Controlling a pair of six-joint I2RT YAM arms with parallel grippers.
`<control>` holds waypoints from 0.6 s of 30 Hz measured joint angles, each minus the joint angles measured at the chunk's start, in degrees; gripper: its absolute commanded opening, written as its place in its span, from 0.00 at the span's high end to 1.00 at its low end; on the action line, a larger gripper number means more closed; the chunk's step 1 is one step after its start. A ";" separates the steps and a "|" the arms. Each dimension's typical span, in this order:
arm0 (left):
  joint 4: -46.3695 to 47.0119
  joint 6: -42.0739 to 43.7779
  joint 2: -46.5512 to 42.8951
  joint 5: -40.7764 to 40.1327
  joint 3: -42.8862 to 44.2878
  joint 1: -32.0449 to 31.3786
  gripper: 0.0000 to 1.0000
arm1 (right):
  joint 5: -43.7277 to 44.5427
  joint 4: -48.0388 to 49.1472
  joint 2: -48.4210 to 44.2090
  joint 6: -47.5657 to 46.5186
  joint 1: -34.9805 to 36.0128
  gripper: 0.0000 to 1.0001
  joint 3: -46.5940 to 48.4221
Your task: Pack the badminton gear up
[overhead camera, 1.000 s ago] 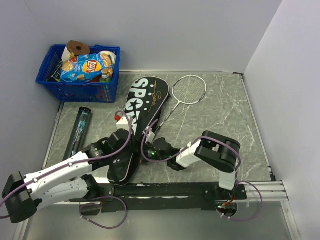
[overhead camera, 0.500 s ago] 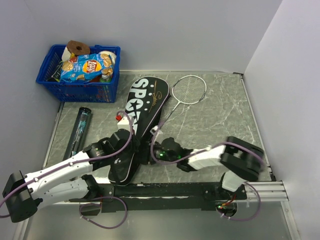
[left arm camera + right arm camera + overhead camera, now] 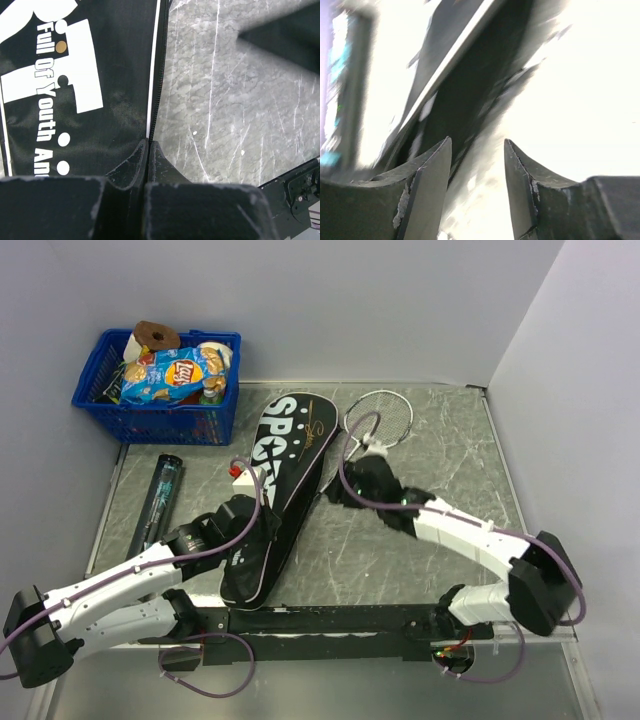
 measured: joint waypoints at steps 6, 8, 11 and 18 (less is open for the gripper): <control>0.44 0.00 0.02 1.27 0.00 0.00 0.99 | 4.83 -12.63 12.33 -2.71 -8.26 0.44 14.99; 0.76 0.00 0.02 1.57 -0.02 0.00 0.99 | 6.01 -16.06 16.65 -2.73 -9.64 0.44 19.56; 1.33 0.00 0.00 2.16 -0.02 0.00 0.99 | 7.08 -19.61 24.20 -2.93 -11.39 0.44 27.06; 1.97 0.02 -0.17 2.82 -0.02 0.00 0.99 | 7.13 -24.17 34.03 -2.21 -14.23 0.44 34.51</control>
